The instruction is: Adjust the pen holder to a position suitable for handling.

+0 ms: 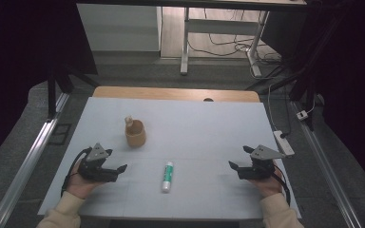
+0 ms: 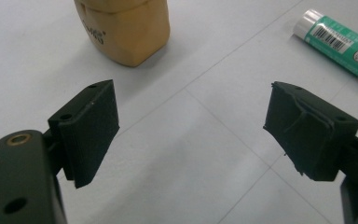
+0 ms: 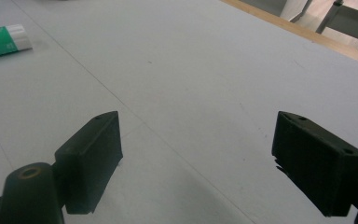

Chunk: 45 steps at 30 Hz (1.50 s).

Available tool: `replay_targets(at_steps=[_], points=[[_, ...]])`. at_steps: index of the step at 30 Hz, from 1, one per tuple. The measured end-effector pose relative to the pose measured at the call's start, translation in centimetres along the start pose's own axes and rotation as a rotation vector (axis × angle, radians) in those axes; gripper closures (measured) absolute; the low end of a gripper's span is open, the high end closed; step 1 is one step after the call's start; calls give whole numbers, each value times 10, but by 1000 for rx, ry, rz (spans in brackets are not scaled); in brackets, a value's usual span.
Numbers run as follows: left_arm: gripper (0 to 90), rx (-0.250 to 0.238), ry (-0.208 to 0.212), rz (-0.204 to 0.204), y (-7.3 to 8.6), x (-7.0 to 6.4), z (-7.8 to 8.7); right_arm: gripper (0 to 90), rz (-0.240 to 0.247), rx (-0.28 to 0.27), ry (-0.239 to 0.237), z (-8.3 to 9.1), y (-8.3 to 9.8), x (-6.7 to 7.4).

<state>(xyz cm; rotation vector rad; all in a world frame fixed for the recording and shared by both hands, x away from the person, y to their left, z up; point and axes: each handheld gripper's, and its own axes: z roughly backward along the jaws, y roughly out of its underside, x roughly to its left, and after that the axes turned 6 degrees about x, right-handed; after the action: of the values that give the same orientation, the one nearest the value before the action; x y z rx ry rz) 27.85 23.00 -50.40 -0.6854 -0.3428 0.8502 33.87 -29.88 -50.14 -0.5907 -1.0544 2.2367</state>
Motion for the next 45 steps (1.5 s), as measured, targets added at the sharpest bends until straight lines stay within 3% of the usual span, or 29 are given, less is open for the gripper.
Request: replay_targets(at_steps=[19, 45], points=[[181, -18, 21, -5, -26, 8, 12, 168, 1, 3, 2, 2, 1, 1], [210, 9, -12, 41, -60, 54, 3, 172, 8, 25, -9, -2, 2, 3]])
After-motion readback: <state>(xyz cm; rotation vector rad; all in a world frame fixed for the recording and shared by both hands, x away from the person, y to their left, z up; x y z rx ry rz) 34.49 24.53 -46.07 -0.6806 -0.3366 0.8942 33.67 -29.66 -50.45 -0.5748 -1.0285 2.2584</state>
